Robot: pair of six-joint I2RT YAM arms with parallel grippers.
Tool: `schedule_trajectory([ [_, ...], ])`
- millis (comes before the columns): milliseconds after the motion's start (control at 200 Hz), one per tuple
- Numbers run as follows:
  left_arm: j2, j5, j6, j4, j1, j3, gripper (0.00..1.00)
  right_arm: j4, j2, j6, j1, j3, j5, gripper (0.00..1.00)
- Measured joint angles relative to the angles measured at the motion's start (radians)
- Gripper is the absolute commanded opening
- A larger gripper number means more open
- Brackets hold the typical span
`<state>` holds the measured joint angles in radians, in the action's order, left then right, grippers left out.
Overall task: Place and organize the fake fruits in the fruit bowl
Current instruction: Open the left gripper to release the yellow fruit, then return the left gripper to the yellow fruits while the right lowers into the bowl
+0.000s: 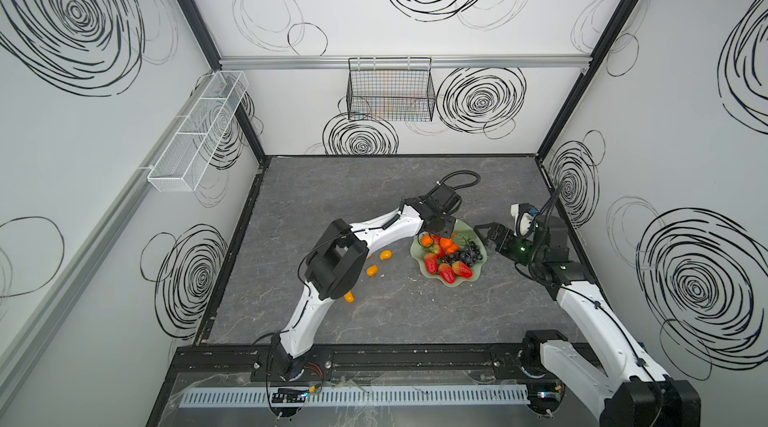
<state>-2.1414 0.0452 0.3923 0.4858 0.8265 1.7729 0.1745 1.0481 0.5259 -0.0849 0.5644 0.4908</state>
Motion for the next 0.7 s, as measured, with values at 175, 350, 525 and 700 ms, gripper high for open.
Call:
schedule_trajectory([
  [175,0.238,0.023,0.004,-0.028,-0.010,-0.146,0.45,0.030,-0.030,-0.016,-0.101,0.051,-0.068,0.95],
  [350,0.510,0.067,0.029,-0.090,-0.056,-0.382,0.40,0.036,-0.020,-0.028,-0.254,0.105,-0.158,0.95],
  [525,0.709,0.084,0.066,-0.107,-0.145,-0.623,0.45,0.037,0.040,-0.030,-0.377,0.152,-0.240,0.95],
  [700,0.875,0.066,0.091,-0.106,-0.274,-0.808,0.51,0.033,0.128,-0.029,-0.502,0.200,-0.311,0.95],
])
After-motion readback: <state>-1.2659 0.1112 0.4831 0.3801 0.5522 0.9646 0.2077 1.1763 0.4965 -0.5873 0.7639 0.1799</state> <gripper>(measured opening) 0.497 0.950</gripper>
